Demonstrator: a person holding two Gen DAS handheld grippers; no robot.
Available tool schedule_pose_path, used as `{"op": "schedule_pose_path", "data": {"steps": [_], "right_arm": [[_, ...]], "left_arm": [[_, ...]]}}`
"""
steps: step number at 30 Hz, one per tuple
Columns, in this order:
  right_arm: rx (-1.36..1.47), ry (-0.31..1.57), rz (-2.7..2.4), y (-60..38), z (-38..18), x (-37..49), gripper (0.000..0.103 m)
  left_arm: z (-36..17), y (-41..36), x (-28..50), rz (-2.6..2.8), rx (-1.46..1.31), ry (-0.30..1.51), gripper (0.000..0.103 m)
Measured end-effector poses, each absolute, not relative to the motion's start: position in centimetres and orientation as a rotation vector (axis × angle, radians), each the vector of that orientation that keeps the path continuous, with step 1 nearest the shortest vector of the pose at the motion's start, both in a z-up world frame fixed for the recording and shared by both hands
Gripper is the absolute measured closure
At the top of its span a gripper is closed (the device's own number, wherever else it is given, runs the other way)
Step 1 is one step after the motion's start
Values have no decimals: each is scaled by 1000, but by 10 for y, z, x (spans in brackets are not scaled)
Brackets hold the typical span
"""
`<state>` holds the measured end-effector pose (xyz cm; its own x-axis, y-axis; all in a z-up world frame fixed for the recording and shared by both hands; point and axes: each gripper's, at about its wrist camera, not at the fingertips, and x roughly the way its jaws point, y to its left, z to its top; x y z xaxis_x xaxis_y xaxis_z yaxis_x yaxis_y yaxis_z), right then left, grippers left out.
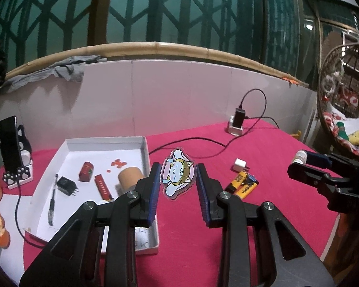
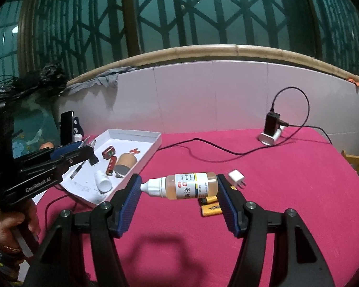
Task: Organize rigid objects
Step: 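Carry the badge and dropper bottle with both grippers over the white tray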
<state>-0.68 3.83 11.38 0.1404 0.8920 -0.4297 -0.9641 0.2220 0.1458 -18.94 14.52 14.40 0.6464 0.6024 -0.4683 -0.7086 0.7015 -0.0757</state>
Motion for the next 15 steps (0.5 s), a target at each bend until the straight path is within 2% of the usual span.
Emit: {"op": "schedule_pose_path", "data": {"steps": [15], "right_arm": [[-235,450,1397,60,123,-28,40]], "left_arm": [[145,167,-225,818,-331,375,75]]}}
